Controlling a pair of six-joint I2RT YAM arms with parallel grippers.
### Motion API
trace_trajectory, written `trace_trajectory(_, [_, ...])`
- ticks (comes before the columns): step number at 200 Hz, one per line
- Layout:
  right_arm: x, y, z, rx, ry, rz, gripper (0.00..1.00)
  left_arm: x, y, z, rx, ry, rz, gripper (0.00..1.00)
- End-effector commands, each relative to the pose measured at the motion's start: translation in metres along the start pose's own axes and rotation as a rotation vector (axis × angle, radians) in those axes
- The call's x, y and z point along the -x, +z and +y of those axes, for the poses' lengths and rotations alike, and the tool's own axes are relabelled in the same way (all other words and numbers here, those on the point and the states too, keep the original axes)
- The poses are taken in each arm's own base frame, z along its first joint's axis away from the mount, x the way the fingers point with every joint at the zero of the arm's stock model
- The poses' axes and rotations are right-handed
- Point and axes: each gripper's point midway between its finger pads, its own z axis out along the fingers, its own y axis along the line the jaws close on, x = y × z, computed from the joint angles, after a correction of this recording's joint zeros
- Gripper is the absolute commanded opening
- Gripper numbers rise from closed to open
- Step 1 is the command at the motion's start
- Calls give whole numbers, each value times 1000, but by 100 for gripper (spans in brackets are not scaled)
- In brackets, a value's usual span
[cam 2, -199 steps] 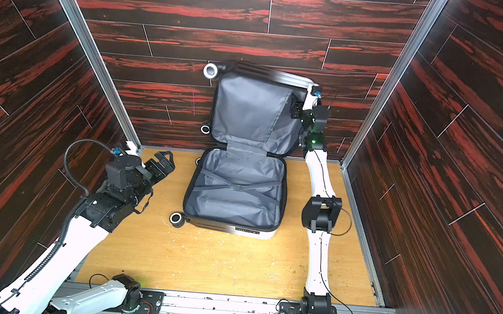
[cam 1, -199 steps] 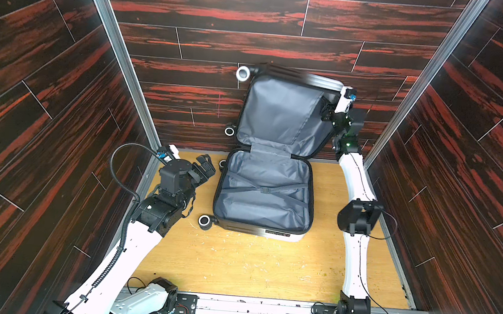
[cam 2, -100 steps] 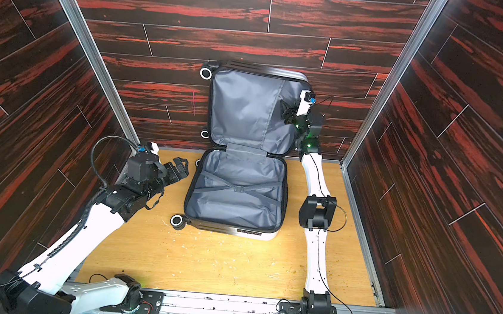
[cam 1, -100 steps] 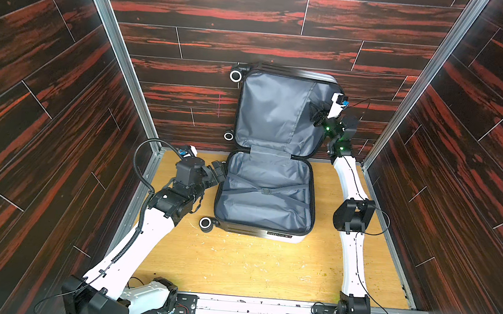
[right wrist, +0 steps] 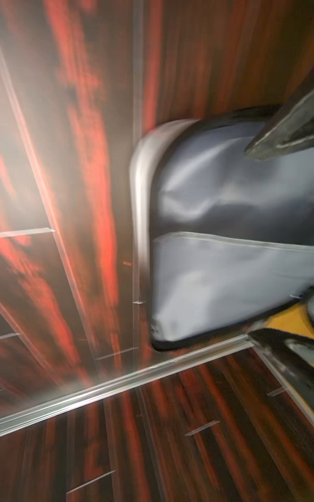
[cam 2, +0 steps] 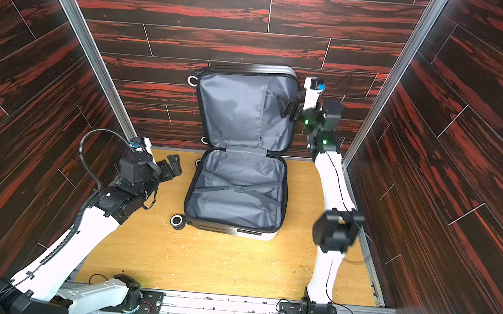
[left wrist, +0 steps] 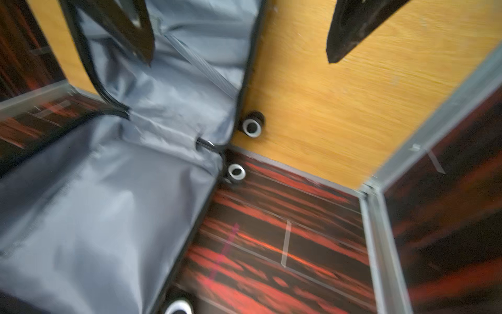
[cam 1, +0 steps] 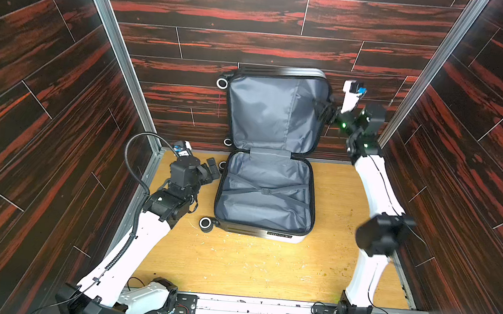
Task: Open the suitcase zippers
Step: Open the suitcase at the center of the board, then reset both arms
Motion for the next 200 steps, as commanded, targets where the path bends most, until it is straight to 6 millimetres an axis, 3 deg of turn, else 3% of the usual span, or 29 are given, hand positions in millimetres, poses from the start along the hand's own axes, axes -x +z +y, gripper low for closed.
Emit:
trace_trajectory(1, [-8, -33, 17, -83, -73, -30, 99, 18, 5, 37, 141, 62, -72, 100])
trace_trajectory(23, [-42, -89, 12, -240, -34, 1, 98, -1, 36, 86, 290, 167, -19, 100])
trace_trajectory(36, [-70, -130, 6, -345, -59, -10, 98, -30, 50, 119, 363, 239, -9, 100])
trace_trajectory(52, [-119, -174, -8, -488, -111, 58, 98, -75, 66, 156, 351, 196, 18, 100])
trace_trajectory(67, [-177, -212, -29, -639, -134, 232, 98, -117, 78, 179, 318, 160, 56, 100])
trace_trajectory(87, [-231, -272, -56, -811, -114, 306, 99, -168, 85, 199, 342, 221, 174, 100])
trace_trajectory(103, [-252, -301, -67, -874, -110, 296, 98, -172, 91, 188, 271, 276, 197, 100])
trace_trajectory(114, [-265, -312, -75, -907, -52, 303, 98, -162, 93, 187, 261, 246, 105, 100])
trace_trajectory(129, [-281, -311, -75, -863, 8, 268, 98, -152, 96, 189, 277, 239, 34, 100])
trace_trajectory(143, [-290, -305, -68, -783, -11, 212, 98, -164, 101, 193, 254, 217, 4, 100])
trace_trajectory(151, [-291, -299, -69, -757, -37, 221, 98, -169, 100, 197, 242, 201, -49, 100])
trace_trajectory(160, [-285, -291, -62, -684, -90, 192, 98, -159, 98, 193, 214, 199, -144, 100])
trace_trajectory(187, [-290, -313, -68, -718, -72, 63, 98, -175, 109, 182, 161, 254, 28, 100])
trace_trajectory(200, [-307, -309, -71, -713, -38, 166, 98, -175, 111, 176, 117, 266, -3, 100])
